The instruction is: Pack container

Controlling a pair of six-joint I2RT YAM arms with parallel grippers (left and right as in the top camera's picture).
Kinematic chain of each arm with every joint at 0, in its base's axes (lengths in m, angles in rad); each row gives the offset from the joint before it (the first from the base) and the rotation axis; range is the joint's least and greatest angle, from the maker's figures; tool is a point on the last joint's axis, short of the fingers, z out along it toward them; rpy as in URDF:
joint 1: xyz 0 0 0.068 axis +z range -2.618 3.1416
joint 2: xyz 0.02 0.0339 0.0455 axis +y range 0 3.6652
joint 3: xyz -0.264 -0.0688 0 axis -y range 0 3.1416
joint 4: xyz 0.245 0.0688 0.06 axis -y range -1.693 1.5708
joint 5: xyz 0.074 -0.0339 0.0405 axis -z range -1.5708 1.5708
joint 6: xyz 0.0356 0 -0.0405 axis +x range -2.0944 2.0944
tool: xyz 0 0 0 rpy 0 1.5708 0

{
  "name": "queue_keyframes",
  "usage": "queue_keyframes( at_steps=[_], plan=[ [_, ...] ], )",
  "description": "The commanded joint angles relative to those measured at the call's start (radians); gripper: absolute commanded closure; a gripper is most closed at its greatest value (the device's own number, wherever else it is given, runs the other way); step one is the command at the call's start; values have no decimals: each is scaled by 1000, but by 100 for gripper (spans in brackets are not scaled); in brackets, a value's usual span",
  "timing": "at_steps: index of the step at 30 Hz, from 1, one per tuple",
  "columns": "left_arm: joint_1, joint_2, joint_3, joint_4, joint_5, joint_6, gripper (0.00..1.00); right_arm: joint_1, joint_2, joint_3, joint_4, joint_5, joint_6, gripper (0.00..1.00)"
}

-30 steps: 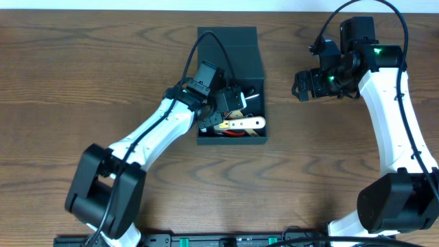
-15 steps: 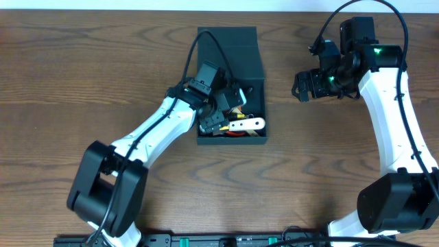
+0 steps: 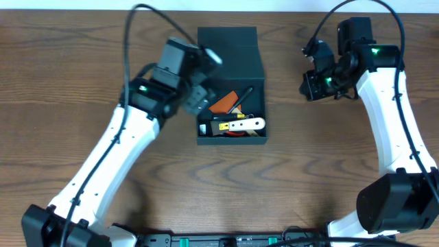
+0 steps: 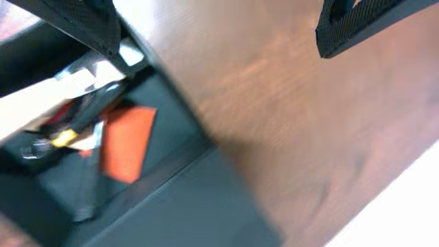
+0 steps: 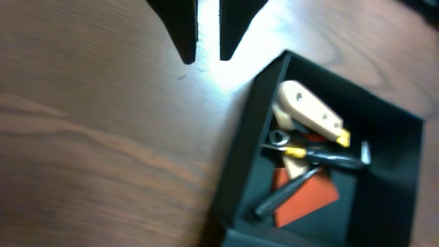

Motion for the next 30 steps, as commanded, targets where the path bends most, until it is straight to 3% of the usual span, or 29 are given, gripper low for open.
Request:
queue_keyframes(
  at_steps=[1,8,19,30],
  plan=[
    [74,13,-1,-35,-27,-221,9,53,6,2,-15,-38,-18,99],
    [153,15,-2,-95,-23,-257,8,132,12,1,-18,-16,-23,99],
    [156,15,-3,-109,-23,-257,8,273,132,1,-11,-16,-8,99],
    [156,15,-3,-114,-23,-257,8,293,169,1,-9,-5,-5,99]
  ],
)
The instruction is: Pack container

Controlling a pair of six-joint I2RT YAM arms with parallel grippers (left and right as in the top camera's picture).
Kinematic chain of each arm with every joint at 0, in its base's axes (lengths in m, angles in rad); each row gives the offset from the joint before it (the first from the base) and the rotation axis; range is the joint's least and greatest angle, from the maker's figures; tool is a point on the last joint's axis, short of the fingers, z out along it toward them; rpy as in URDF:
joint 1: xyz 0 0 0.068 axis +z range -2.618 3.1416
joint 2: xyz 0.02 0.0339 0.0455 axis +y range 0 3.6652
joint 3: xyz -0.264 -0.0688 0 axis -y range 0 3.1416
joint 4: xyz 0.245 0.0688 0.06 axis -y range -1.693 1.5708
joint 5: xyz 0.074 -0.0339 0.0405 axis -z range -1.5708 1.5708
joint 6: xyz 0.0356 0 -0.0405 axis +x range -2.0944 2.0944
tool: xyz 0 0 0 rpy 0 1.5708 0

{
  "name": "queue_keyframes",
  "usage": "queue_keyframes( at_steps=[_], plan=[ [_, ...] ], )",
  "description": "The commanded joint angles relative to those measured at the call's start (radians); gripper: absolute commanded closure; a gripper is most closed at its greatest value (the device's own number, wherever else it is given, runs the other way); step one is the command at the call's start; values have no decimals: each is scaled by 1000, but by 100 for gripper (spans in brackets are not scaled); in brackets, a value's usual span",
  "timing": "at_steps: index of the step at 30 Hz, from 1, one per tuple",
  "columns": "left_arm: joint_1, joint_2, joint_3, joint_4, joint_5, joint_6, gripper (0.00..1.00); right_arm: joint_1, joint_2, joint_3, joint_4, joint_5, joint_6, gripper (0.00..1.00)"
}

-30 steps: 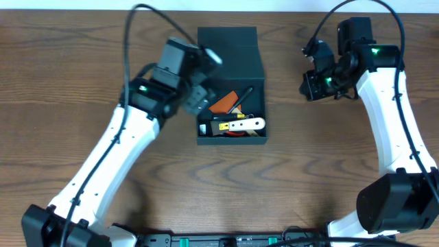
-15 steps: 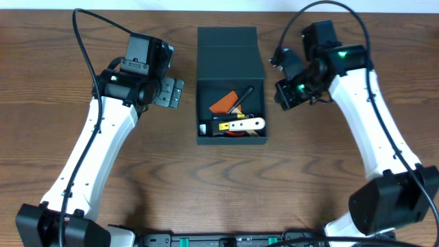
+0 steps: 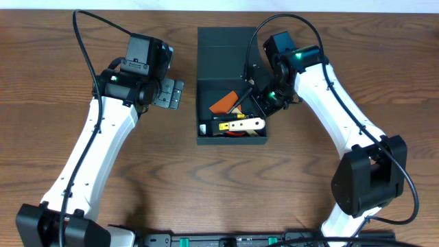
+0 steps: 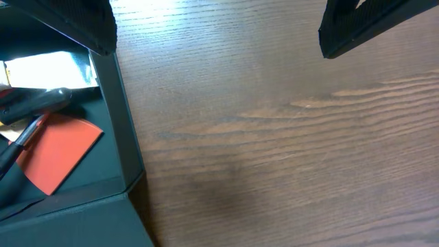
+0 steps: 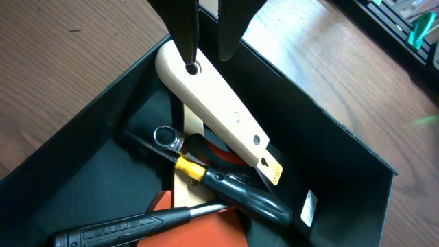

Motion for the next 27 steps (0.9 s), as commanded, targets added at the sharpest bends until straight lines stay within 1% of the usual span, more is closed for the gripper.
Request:
queue_keyframes(
  at_steps=[1,10,21,27],
  plan=[
    [4,6,-3,-3,-5,-13,8,-1,7,0,-9,16,5,99],
    [4,6,-3,-3,-5,-13,8,-1,7,-18,-13,24,5,99],
    [4,6,-3,-3,-5,-13,7,-1,7,-176,90,34,31,99],
    [4,6,-3,-3,-5,-13,7,-1,7,-203,100,34,31,99]
  ],
)
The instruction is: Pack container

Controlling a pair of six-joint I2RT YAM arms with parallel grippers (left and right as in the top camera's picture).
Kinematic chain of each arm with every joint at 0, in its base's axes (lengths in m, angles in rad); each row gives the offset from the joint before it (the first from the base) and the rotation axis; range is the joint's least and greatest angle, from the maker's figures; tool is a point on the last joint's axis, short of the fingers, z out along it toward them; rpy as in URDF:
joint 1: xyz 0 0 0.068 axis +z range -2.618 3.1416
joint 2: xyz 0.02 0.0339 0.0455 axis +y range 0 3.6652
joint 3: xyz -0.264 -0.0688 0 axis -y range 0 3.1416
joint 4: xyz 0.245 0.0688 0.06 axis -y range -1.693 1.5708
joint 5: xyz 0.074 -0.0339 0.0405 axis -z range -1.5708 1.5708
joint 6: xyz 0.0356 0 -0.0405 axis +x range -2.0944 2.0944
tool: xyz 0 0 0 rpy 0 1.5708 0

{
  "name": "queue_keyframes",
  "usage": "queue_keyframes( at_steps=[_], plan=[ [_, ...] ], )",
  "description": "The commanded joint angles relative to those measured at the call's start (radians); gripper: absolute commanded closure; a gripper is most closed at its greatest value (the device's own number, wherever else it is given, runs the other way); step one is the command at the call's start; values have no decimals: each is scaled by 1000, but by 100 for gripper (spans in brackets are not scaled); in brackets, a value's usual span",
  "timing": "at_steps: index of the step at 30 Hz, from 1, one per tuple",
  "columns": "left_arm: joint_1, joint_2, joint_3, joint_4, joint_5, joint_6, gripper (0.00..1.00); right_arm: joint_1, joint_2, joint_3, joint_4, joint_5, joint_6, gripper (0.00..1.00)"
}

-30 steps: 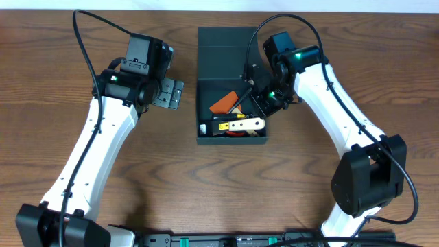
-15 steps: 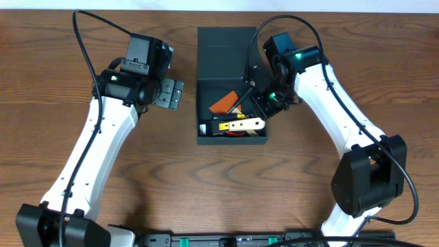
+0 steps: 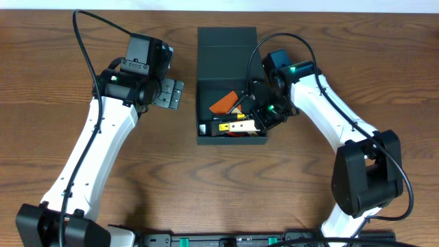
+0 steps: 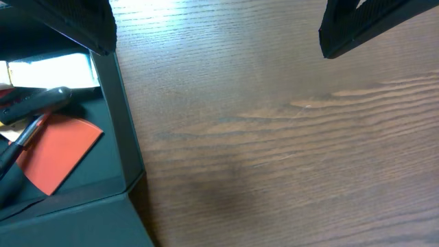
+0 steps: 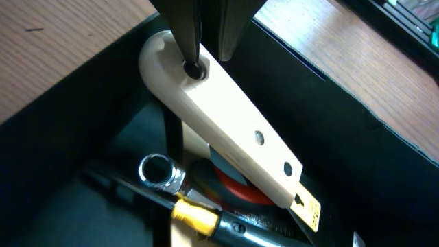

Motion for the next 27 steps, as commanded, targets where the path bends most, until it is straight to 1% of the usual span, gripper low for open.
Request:
queue_keyframes(
  at_steps=[1,4,7,9,12,13,14,16,17,18,19,21,24,27],
  plan=[
    [4,6,-3,-3,-5,-13,7,-1,7,-21,12,21,11,99],
    [4,6,-3,-3,-4,-13,7,-2,6,0,27,20,12,99],
    [4,6,-3,-3,-5,-13,7,-2,6,68,24,28,12,97],
    [4,6,-3,-3,-4,-13,7,-2,6,142,12,27,13,95],
    [4,6,-3,-3,-4,-13,7,-3,6,274,-13,32,38,94],
    [4,6,-3,-3,-4,-13,7,-10,6,350,-16,68,99,94],
    [4,6,-3,-3,-5,-13,7,-11,6,361,-17,79,113,94],
    [4,6,-3,-7,-4,-13,7,-28,6,436,-18,162,217,93],
    [4,6,-3,-8,-4,-13,7,-35,6,455,-18,183,241,93],
    [4,6,-3,-11,-5,-13,7,-45,6,474,-21,212,266,89],
    [4,6,-3,-15,-5,-13,7,-58,6,484,-23,246,298,83],
    [4,6,-3,-23,-5,-13,7,-84,7,486,-33,297,356,78],
    [4,6,-3,-29,-5,-13,7,-126,11,478,-54,308,413,75],
    [4,6,-3,-29,-4,-13,7,-161,13,468,-62,291,430,75]
  ],
)
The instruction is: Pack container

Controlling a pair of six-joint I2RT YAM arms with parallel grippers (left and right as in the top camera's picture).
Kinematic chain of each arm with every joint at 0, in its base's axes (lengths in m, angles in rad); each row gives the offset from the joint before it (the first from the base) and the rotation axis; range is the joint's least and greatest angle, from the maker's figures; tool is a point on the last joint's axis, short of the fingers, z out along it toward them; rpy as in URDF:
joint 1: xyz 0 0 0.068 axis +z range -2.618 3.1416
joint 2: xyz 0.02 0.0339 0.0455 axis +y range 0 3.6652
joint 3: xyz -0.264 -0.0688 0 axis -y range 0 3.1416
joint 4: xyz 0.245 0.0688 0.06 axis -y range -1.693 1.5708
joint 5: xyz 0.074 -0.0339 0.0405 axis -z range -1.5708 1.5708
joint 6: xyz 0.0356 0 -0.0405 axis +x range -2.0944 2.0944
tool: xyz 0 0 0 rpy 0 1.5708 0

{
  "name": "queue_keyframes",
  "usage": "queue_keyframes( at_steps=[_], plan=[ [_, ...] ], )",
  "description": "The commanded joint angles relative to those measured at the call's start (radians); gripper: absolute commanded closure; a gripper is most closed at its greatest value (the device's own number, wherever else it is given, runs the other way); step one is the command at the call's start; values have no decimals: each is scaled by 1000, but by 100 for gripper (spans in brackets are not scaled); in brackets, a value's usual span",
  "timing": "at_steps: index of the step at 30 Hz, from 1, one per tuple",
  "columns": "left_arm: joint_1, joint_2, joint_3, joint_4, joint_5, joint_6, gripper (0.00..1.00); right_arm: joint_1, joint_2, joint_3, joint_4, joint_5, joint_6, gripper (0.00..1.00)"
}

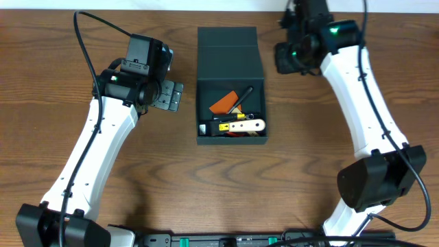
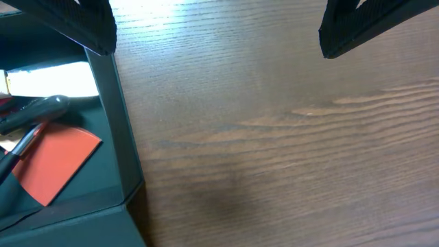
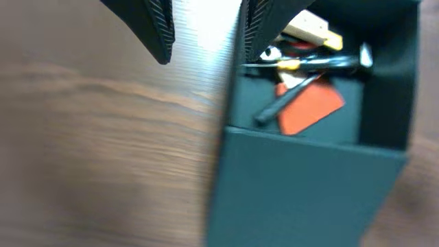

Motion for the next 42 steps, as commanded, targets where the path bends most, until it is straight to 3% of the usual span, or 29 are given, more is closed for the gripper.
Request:
queue_keyframes(
  at_steps=[1,6,10,15,27,36,42],
  plan=[
    [4,6,-3,-2,-4,-13,7,-39,0,-9,-12,18,82,76],
    [4,6,-3,5,-5,-13,7,-47,0,-9,-66,-89,-31,80],
    [4,6,-3,9,-5,-13,7,-33,0,-10,-85,-88,-66,96],
    [4,6,-3,8,-5,-13,7,-3,0,-10,-108,-90,-127,99],
    [4,6,-3,8,-5,-13,7,119,0,-64,-327,-103,-388,99],
    [4,6,-3,8,-5,-13,7,134,0,-151,-389,-123,-398,99],
    [4,6,-3,8,-4,-13,7,138,0,-214,-315,-156,-391,98]
  ],
)
